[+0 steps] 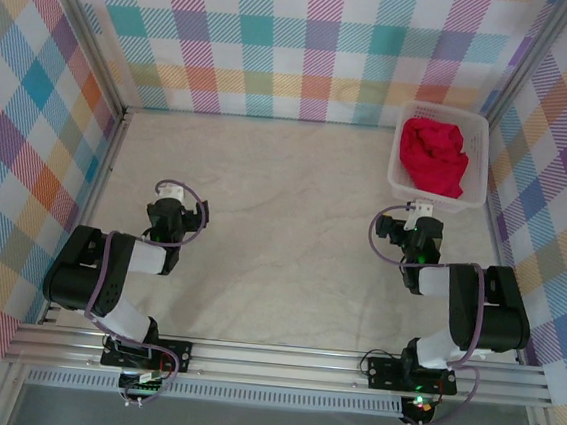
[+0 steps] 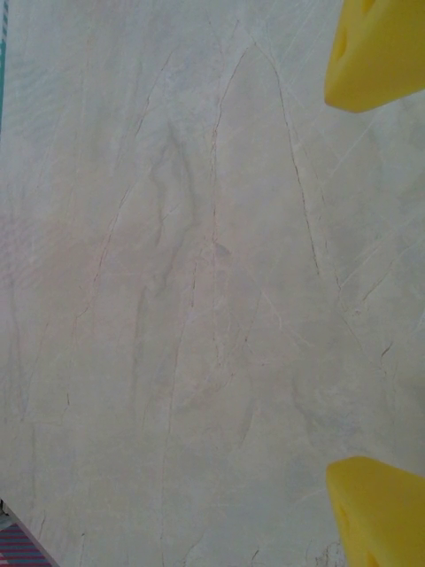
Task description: Fold the inside-out t-shirt
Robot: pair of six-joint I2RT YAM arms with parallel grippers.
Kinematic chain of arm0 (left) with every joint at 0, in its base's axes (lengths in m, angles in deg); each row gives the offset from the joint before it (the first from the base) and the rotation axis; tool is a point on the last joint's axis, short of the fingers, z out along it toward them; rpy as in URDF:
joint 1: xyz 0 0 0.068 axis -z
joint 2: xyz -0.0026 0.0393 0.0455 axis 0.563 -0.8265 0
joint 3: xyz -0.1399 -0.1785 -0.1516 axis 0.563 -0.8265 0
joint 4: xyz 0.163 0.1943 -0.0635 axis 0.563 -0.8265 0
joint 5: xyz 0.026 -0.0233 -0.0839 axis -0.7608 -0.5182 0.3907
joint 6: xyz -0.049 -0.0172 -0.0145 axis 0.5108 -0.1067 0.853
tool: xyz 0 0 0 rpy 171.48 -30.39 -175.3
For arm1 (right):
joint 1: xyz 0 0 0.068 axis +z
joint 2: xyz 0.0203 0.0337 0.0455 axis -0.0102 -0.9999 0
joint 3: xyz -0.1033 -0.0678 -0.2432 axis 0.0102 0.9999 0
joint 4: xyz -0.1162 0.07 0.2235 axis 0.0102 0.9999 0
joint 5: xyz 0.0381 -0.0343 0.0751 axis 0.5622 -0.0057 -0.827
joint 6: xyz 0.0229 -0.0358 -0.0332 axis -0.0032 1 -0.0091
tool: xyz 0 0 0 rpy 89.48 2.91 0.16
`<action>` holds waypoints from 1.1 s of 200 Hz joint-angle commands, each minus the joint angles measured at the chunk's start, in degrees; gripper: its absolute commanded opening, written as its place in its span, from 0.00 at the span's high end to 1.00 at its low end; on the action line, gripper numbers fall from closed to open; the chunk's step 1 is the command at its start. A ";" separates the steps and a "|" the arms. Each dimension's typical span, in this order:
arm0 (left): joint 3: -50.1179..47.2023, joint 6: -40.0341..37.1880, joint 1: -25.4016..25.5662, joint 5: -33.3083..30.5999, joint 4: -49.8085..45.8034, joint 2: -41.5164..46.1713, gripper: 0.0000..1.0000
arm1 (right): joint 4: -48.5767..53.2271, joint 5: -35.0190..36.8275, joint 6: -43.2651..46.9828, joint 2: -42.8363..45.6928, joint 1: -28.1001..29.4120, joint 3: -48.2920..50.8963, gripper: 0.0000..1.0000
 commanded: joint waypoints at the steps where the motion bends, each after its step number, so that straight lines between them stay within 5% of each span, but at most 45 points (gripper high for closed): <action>1: 1.48 -0.66 -0.72 -0.75 1.64 -0.47 0.00 | -1.93 -1.14 0.98 -0.51 -0.44 -1.22 0.00; 173: 1.44 -0.69 -0.72 -0.69 1.55 -0.55 0.00 | -2.53 0.58 1.01 1.66 -0.07 -0.06 0.00; 197: 1.40 -0.66 -0.72 -0.72 1.63 -0.55 0.00 | 12.14 10.34 0.97 13.61 5.55 -1.74 0.00; 220: 1.61 -1.24 -0.36 -0.47 0.12 1.42 0.00 | 34.53 11.59 -10.35 20.87 6.64 -11.06 0.00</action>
